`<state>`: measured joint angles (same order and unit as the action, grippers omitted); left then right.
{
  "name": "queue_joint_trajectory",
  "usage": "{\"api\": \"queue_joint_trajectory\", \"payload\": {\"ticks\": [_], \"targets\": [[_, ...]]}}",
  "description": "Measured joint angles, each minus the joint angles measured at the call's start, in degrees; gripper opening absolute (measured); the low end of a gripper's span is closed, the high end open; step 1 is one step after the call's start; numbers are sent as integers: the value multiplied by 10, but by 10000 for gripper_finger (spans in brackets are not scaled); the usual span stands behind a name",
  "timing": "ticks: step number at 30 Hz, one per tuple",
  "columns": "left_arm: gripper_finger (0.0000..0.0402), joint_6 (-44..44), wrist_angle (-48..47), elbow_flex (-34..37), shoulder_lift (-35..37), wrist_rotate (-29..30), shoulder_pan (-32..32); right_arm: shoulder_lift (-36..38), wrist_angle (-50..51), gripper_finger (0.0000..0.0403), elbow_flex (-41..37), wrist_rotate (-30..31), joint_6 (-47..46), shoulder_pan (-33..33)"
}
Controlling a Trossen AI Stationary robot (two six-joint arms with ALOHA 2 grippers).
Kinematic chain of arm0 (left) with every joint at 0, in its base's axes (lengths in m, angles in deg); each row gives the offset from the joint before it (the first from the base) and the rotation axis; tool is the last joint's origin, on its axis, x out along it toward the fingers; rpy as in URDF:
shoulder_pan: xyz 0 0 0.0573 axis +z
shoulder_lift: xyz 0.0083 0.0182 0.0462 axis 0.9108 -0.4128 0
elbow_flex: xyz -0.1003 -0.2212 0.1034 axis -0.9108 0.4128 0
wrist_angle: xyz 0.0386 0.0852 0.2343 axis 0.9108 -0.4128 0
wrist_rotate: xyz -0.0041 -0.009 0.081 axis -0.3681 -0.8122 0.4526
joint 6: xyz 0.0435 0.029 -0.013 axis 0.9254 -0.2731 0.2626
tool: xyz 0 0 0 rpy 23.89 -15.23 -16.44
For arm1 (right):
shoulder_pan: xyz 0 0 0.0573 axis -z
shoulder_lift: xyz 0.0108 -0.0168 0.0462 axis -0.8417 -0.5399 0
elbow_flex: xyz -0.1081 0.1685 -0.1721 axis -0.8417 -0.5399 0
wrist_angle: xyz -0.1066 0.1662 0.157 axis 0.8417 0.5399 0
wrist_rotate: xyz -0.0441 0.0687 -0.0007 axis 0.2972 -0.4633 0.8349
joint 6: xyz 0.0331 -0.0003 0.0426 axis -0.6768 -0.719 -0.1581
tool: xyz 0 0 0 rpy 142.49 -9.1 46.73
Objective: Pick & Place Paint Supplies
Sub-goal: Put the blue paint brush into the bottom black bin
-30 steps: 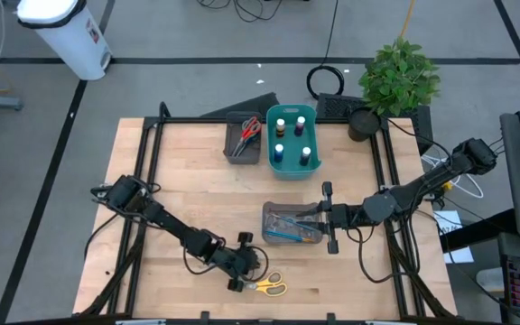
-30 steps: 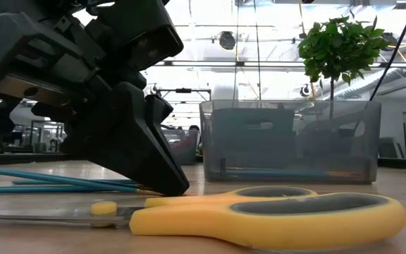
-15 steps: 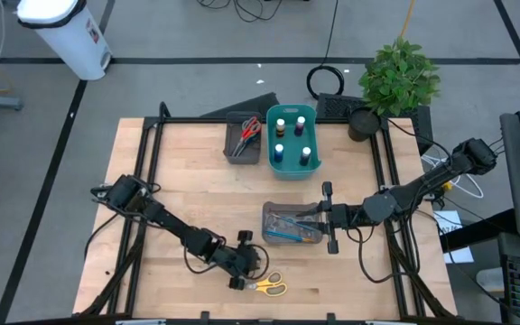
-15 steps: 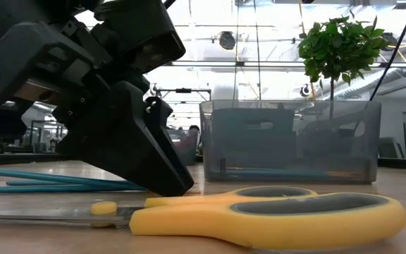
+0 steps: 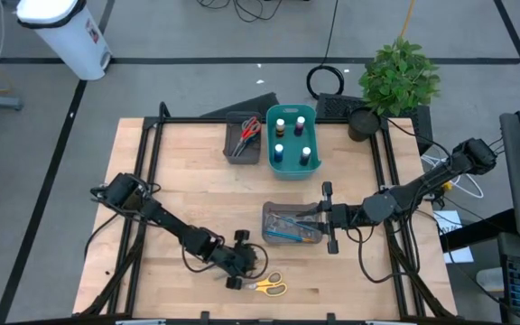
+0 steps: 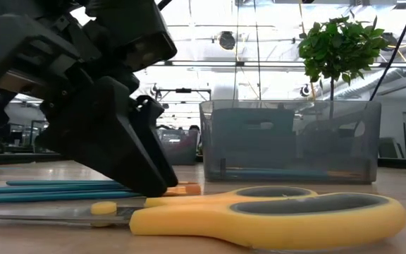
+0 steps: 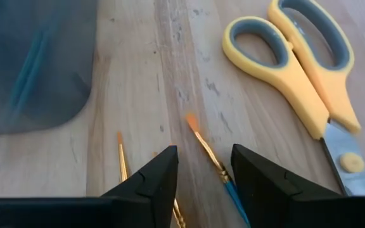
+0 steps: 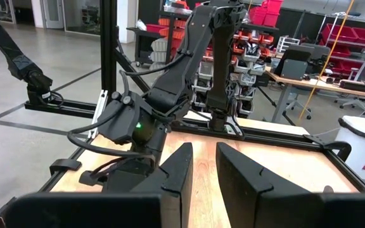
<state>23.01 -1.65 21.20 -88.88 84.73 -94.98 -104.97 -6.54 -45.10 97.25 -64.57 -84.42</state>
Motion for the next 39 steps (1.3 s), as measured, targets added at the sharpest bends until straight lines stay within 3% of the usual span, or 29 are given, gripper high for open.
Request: {"api": "queue_joint_trajectory", "payload": {"ticks": [29, 33, 39], "targets": [[149, -16, 79, -3, -40, 21, 0, 0, 0, 59, 0, 0, 0, 0], [117, -16, 71, -3, -41, 21, 0, 0, 0, 59, 0, 0, 0, 0], [33, -17, 68, -3, -42, 21, 0, 0, 0, 59, 0, 0, 0, 0]]}}
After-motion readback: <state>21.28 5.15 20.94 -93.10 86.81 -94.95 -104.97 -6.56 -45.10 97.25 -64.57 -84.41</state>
